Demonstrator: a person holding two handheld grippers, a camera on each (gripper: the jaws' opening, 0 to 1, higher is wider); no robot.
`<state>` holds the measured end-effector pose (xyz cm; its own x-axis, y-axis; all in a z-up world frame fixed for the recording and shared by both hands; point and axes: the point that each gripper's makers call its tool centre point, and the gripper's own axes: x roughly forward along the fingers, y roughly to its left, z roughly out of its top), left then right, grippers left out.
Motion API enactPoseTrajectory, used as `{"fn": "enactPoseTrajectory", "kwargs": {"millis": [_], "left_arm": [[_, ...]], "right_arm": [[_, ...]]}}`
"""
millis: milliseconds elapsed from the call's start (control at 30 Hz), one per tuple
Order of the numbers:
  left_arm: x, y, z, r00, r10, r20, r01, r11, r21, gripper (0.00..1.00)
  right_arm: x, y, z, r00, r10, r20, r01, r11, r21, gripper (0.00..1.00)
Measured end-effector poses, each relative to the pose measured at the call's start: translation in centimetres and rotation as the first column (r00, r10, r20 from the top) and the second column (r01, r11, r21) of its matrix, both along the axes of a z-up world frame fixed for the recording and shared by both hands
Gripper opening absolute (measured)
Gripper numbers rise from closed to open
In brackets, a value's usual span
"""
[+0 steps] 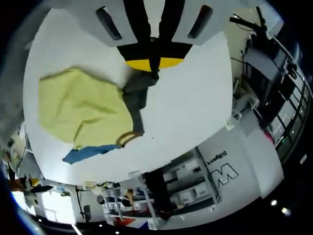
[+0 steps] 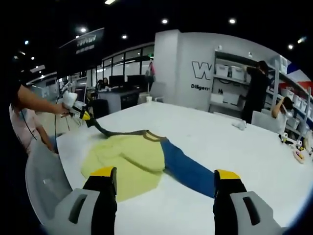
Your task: Fold the garment on the visible template until the final outline fits inside the template.
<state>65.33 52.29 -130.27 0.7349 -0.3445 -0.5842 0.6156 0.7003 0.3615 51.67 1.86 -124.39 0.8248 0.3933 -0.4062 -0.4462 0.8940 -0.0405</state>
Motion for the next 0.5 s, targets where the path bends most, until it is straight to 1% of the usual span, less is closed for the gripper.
{"fn": "enactPoseTrajectory", "kwargs": {"millis": [67,100,133,200,233,267,300,333,367,433,467,500], "left_arm": [[0.5,0.3,1.0,0.999,-0.019,0.035,0.017,0.999,0.034,0.02],[0.9,0.6,1.7,0.997,-0.032,0.066,0.028,0.997,0.068,0.02],[1.1,0.9,2.1,0.996,-0.035,0.080,0.028,0.996,0.085,0.02],[1.5,1.2,2.7,0.997,-0.023,0.079,0.017,0.997,0.080,0.02],[1.6,1.4,2.9,0.996,-0.028,0.089,0.020,0.995,0.099,0.03],[2.0,1.7,3.5,0.990,-0.065,0.122,0.044,0.986,0.161,0.03],[2.2,1.9,3.9,0.986,-0.079,0.148,0.050,0.980,0.194,0.03],[2.4,1.9,4.4,0.982,-0.081,0.170,0.045,0.978,0.203,0.03],[2.3,1.9,4.4,0.983,-0.080,0.167,0.047,0.980,0.195,0.03],[2.3,1.8,4.3,0.980,-0.100,0.171,0.061,0.974,0.219,0.03],[2.0,1.9,3.8,0.977,-0.134,0.163,0.086,0.958,0.274,0.03],[1.8,1.9,3.3,0.977,-0.152,0.152,0.101,0.949,0.298,0.03]], "right_arm": [[0.0,0.1,0.0,1.000,0.000,0.000,0.000,1.000,0.006,0.79],[0.0,0.2,-0.1,1.000,0.001,-0.002,-0.001,1.000,0.008,0.79],[0.0,0.3,-0.1,1.000,0.002,-0.002,-0.002,1.000,0.008,0.79],[0.0,0.4,-0.2,1.000,0.004,-0.003,-0.003,1.000,0.012,0.79],[0.1,0.5,-0.2,1.000,0.004,-0.003,-0.004,1.000,0.013,0.79],[0.1,0.5,-0.2,1.000,0.003,-0.002,-0.003,1.000,0.015,0.79],[0.1,0.5,-0.2,1.000,0.003,-0.003,-0.003,1.000,0.018,0.79],[0.1,0.6,-0.3,1.000,0.004,-0.004,-0.004,1.000,0.020,0.79],[0.1,0.7,-0.3,1.000,0.005,-0.005,-0.005,1.000,0.021,0.79],[0.1,0.8,-0.4,1.000,0.006,-0.005,-0.006,1.000,0.022,0.79],[0.1,0.8,-0.4,1.000,0.005,-0.007,-0.005,1.000,0.024,0.79],[0.1,0.8,-0.5,1.000,0.003,-0.008,-0.003,1.000,0.027,0.79]]}}
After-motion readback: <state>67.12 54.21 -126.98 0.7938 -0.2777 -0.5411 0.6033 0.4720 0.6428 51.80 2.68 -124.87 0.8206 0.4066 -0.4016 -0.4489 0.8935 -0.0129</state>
